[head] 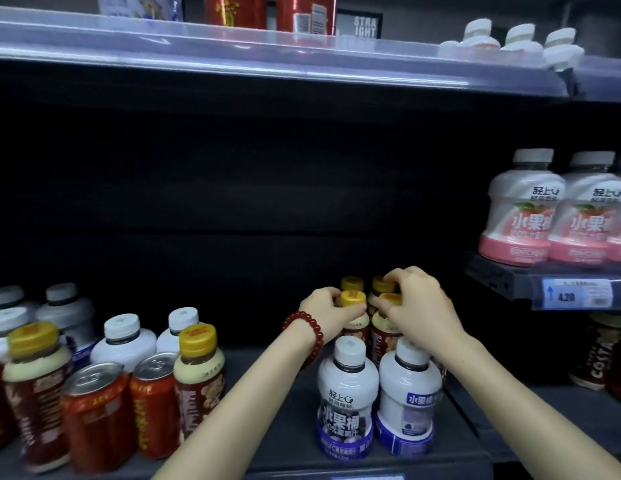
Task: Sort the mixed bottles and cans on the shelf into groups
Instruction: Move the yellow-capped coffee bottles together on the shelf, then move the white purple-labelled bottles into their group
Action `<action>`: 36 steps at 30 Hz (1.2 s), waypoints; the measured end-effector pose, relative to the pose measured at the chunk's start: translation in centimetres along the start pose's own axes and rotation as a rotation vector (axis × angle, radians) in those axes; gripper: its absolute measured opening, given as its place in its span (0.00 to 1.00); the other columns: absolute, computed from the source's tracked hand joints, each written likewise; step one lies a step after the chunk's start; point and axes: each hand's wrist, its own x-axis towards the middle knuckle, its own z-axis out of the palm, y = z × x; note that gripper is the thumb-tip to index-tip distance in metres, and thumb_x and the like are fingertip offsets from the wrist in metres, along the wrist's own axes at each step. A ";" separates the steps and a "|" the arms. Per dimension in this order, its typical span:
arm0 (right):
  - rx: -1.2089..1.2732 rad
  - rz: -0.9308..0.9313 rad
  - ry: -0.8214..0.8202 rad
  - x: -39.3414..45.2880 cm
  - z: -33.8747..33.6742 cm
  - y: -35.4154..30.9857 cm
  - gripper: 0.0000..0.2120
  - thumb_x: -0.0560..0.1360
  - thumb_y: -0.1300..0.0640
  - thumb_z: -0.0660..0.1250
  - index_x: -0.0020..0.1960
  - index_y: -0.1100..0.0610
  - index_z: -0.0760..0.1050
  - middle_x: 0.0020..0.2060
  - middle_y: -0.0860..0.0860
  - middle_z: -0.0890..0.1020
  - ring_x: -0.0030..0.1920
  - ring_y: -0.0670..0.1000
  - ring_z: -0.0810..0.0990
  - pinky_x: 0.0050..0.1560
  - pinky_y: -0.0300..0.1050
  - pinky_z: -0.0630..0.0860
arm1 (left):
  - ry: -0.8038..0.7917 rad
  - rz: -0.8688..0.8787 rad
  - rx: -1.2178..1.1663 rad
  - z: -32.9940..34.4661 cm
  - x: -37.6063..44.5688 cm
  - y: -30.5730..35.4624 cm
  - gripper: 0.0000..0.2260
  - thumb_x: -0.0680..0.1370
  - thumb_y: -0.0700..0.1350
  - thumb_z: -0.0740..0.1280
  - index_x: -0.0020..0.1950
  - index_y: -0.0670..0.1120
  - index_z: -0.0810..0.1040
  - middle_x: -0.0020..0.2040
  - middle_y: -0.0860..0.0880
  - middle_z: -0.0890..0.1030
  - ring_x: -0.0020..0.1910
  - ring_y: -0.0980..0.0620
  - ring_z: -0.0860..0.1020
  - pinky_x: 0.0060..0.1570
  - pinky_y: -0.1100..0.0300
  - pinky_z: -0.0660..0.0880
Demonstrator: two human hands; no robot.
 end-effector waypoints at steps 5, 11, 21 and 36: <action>0.120 -0.028 0.026 -0.8 -0.9 -0.2 0.18 0.74 0.49 0.70 0.61 0.56 0.78 0.56 0.52 0.79 0.56 0.53 0.79 0.52 0.45 0.76 | 0.042 0.026 0.006 -0.3 -2.6 -0.1 0.29 0.71 0.57 0.69 0.69 0.47 0.72 0.55 0.53 0.78 0.52 0.57 0.76 0.50 0.66 0.69; 0.446 0.047 0.073 -5.2 -1.2 2.0 0.11 0.72 0.53 0.73 0.54 0.52 0.81 0.50 0.46 0.82 0.52 0.46 0.80 0.49 0.36 0.74 | 0.118 0.072 -0.078 1.2 -6.7 -1.8 0.32 0.70 0.55 0.72 0.71 0.50 0.68 0.57 0.56 0.74 0.56 0.60 0.74 0.54 0.66 0.70; 0.626 0.231 -0.043 -12.1 2.1 4.9 0.30 0.62 0.50 0.80 0.60 0.41 0.71 0.57 0.42 0.75 0.56 0.42 0.76 0.55 0.44 0.75 | 0.195 0.044 -0.070 5.0 -9.4 -4.5 0.39 0.58 0.50 0.79 0.65 0.61 0.67 0.58 0.56 0.78 0.57 0.55 0.77 0.56 0.58 0.74; 0.727 0.196 0.034 -9.8 1.9 1.0 0.32 0.57 0.47 0.81 0.57 0.37 0.71 0.47 0.35 0.81 0.47 0.31 0.78 0.41 0.27 0.71 | 0.339 -0.034 -0.058 1.0 -9.8 -2.1 0.33 0.52 0.64 0.76 0.53 0.58 0.72 0.44 0.61 0.78 0.51 0.55 0.78 0.50 0.57 0.76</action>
